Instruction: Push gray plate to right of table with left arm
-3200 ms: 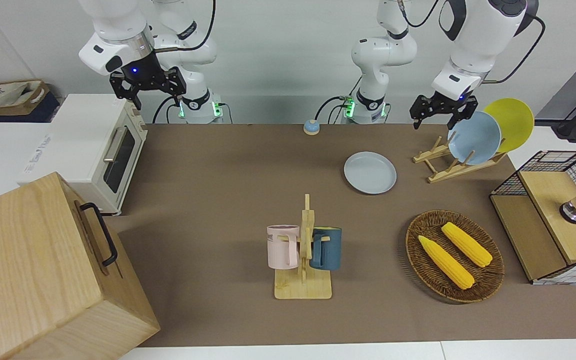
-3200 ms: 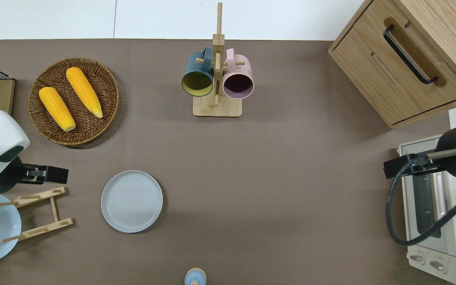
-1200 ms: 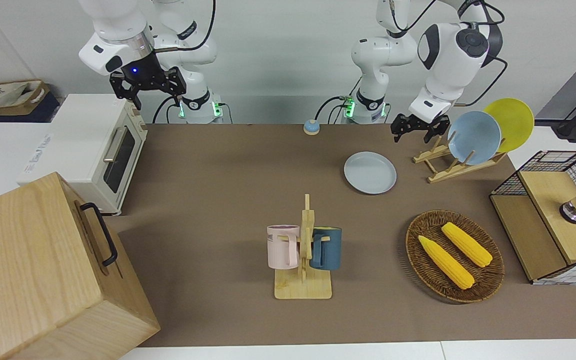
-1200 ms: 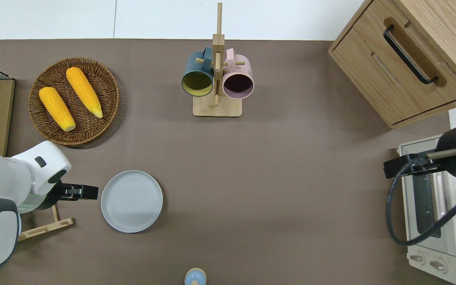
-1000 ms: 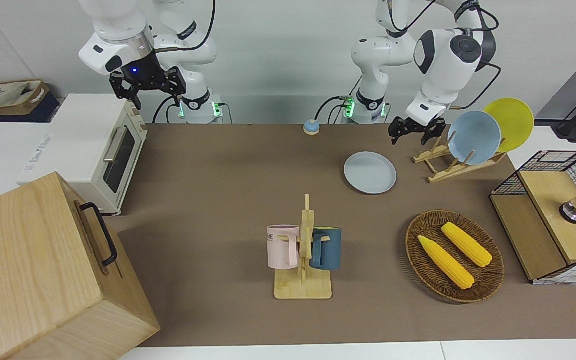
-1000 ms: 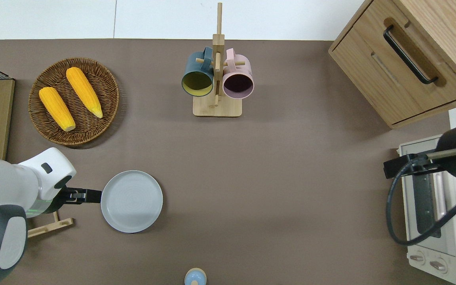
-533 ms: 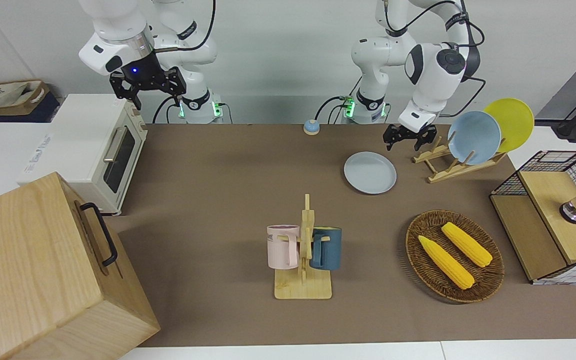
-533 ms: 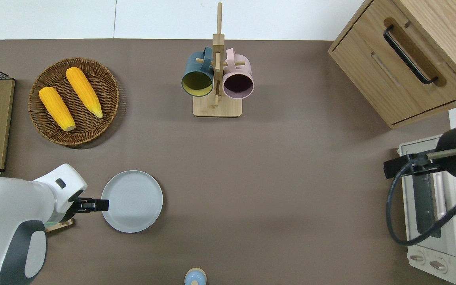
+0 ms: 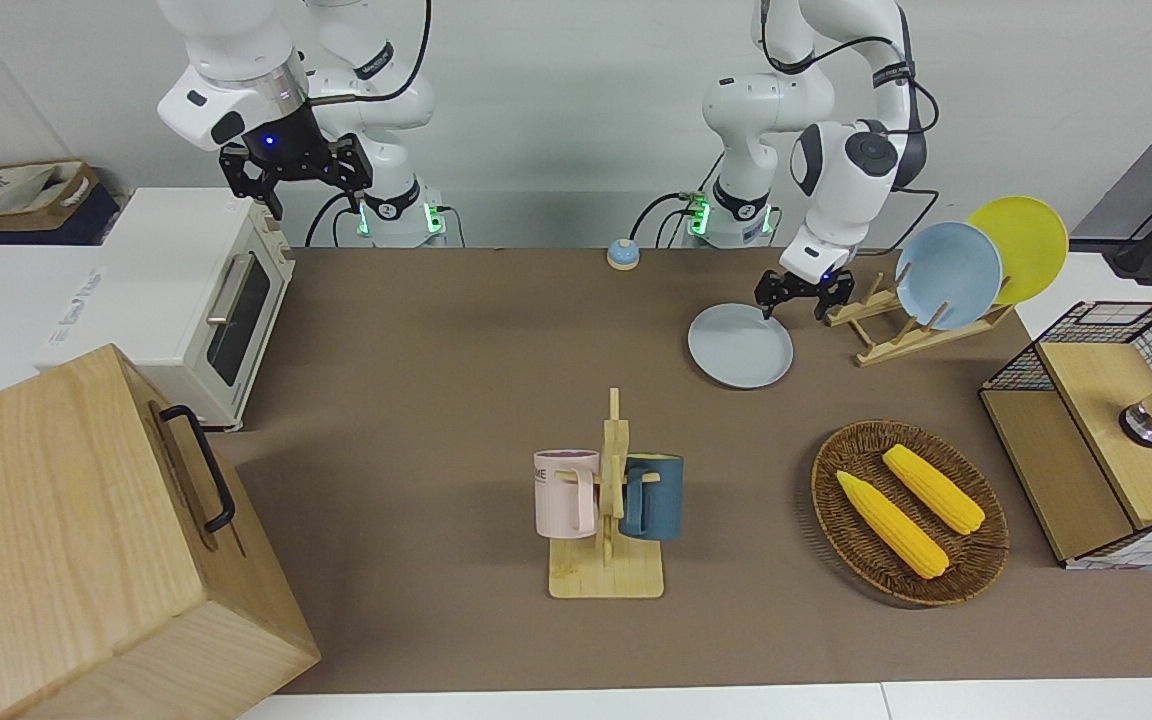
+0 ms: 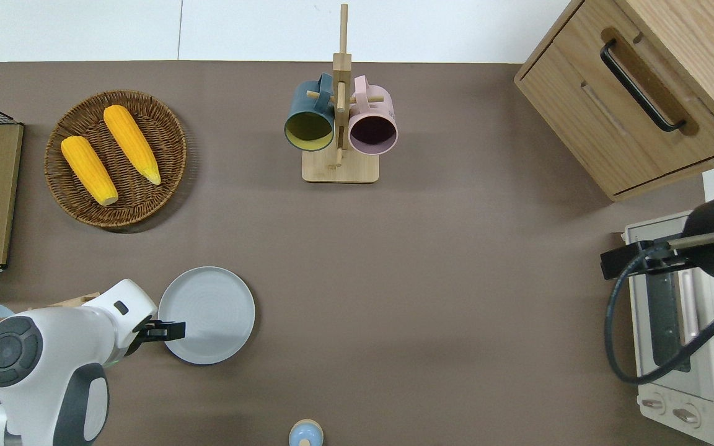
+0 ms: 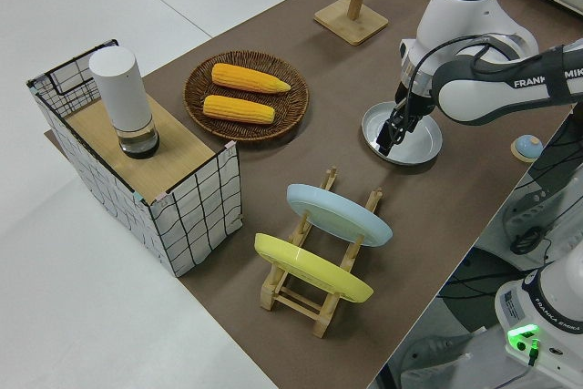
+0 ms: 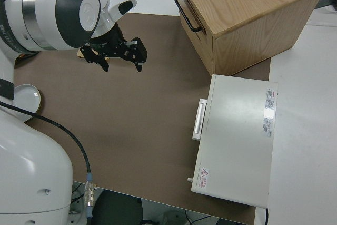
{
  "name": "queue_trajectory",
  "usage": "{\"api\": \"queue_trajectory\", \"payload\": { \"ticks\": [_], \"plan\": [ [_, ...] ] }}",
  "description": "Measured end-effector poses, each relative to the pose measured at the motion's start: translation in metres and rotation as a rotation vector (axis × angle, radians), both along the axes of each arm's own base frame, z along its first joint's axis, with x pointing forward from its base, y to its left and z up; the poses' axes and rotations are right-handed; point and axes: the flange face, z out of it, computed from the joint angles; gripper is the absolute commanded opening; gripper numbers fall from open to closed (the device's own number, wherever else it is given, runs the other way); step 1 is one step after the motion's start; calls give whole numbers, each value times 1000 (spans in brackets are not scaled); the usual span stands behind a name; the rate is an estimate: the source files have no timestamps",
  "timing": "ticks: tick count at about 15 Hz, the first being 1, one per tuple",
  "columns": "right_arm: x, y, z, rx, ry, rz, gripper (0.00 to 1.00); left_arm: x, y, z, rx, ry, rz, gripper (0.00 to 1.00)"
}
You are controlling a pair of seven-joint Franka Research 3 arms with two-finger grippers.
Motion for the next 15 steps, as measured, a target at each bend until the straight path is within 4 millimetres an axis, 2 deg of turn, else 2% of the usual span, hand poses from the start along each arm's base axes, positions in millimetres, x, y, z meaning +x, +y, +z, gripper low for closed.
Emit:
{"api": "queue_trajectory", "payload": {
  "ticks": [4, 8, 10, 13, 15],
  "plan": [
    [0, 0, 0, 0, 0, 0, 983, 0, -5, -28, -3, 9, -1, 995],
    [0, 0, 0, 0, 0, 0, 983, 0, -12, -41, -4, 20, -4, 979],
    [0, 0, 0, 0, 0, 0, 983, 0, -12, -45, -5, 20, -4, 764],
    [0, 0, 0, 0, 0, 0, 983, 0, -12, -48, -5, 23, -3, 317],
    [0, 0, 0, 0, 0, 0, 983, 0, -12, -48, -6, 20, -2, 86]
  ]
}}
